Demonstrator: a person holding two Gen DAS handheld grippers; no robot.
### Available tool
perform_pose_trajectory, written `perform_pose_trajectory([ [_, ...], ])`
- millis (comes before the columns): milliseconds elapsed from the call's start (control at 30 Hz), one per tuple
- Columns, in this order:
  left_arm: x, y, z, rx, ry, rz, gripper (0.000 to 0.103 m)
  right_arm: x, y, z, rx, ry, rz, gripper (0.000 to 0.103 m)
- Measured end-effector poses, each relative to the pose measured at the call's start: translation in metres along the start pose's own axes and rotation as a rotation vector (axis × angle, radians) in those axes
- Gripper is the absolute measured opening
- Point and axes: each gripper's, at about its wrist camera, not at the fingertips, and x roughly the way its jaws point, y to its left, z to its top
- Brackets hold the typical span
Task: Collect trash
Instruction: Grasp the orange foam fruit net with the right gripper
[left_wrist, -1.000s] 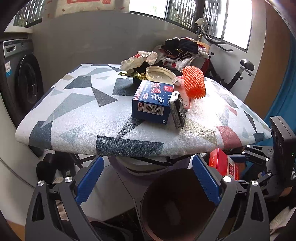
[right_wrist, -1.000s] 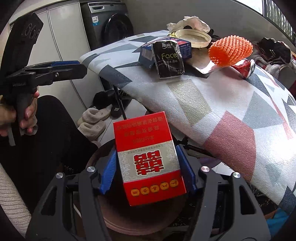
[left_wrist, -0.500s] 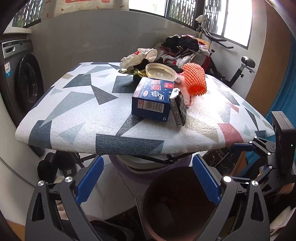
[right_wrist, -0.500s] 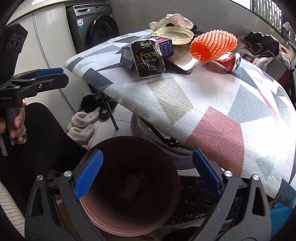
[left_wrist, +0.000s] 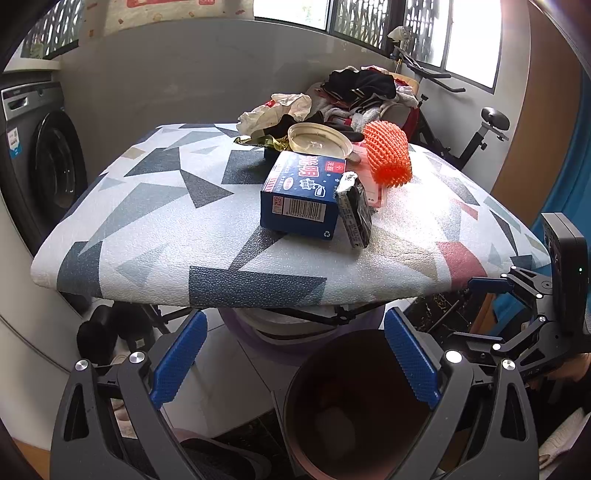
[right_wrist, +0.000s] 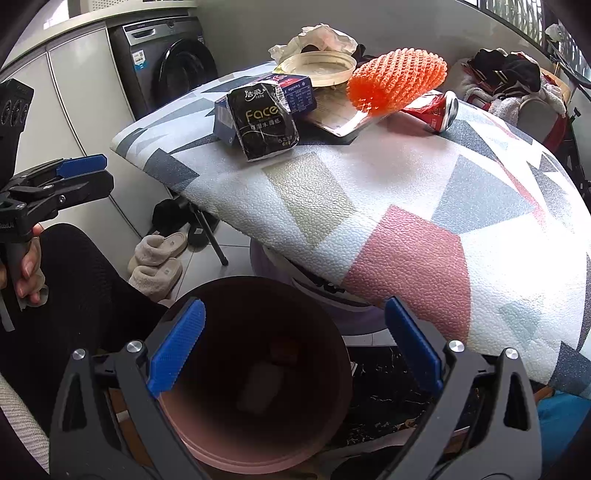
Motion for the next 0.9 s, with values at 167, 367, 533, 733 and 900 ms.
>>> perform_pose_trajectory([
  [167,0.0,0.0,0.0,-0.001,-0.002,0.002,0.094,0.0,-0.001,0.0,0.011,-0.002,-0.003,0.096],
  [367,-0.005,0.007,0.005,-0.035,-0.024,0.004,0.094,-0.008,-0.021,0.016,0.072,-0.045,0.005,0.096],
  [533,-0.008,0.011,0.01,-0.056,-0.046,0.011,0.094,-0.018,-0.051,0.059,0.126,-0.122,-0.017,0.096],
  [733,-0.006,0.009,0.022,-0.054,-0.06,-0.004,0.094,-0.013,-0.088,0.124,0.247,-0.228,-0.014,0.089],
  [900,-0.002,0.009,0.036,-0.054,-0.064,-0.025,0.094,0.015,-0.115,0.164,0.373,-0.236,-0.009,0.085],
])
